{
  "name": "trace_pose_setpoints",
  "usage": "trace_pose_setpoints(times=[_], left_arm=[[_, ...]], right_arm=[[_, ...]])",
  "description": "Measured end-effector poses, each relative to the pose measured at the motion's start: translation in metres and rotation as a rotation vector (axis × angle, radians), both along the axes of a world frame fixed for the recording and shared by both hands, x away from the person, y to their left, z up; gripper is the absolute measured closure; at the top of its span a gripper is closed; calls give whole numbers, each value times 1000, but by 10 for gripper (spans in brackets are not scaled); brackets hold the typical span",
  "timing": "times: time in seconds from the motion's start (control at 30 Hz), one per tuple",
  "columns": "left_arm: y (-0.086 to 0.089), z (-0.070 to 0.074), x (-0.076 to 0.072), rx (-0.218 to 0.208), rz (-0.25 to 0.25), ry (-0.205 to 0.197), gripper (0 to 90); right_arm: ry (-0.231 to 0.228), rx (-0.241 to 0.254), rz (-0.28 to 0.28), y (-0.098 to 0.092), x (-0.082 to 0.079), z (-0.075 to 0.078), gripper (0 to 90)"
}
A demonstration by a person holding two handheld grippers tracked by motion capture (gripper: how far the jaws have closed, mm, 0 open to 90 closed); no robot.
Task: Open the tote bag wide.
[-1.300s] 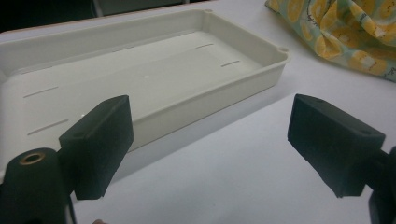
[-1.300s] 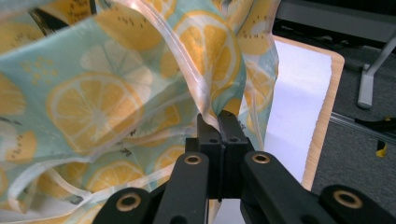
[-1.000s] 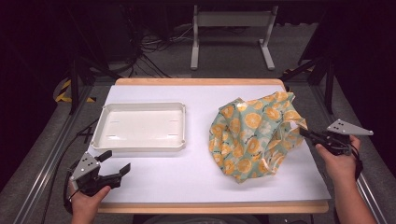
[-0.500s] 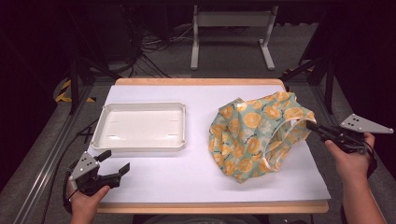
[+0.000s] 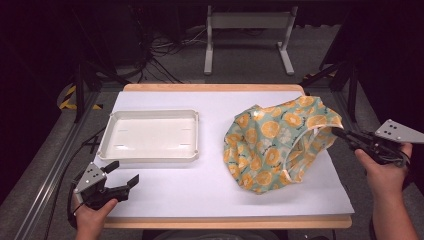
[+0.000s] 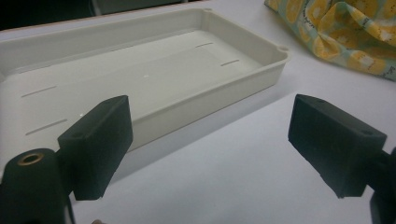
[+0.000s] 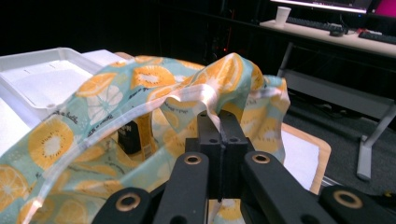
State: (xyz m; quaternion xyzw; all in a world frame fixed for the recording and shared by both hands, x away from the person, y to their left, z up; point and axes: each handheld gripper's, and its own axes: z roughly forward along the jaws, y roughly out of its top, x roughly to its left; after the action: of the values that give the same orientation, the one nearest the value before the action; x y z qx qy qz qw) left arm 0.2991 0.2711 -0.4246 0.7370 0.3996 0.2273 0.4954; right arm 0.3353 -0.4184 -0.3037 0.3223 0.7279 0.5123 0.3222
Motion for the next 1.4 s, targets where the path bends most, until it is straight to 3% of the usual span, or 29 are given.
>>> trace_pose_setpoints(times=[0.53, 0.93, 1.17, 1.4], left_arm=[[-1, 0, 0, 4, 0, 1, 147], [-4, 2, 0, -14, -6, 2, 142], [-12, 13, 0, -4, -15, -17, 140], [-20, 28, 4, -20, -35, -22, 143]], right_arm=[[-85, 16, 70, 13, -10, 29, 900], [-117, 22, 120, 29, -10, 44, 900], [-140, 28, 154, 40, -9, 50, 900], [-157, 36, 178, 49, -7, 59, 900]])
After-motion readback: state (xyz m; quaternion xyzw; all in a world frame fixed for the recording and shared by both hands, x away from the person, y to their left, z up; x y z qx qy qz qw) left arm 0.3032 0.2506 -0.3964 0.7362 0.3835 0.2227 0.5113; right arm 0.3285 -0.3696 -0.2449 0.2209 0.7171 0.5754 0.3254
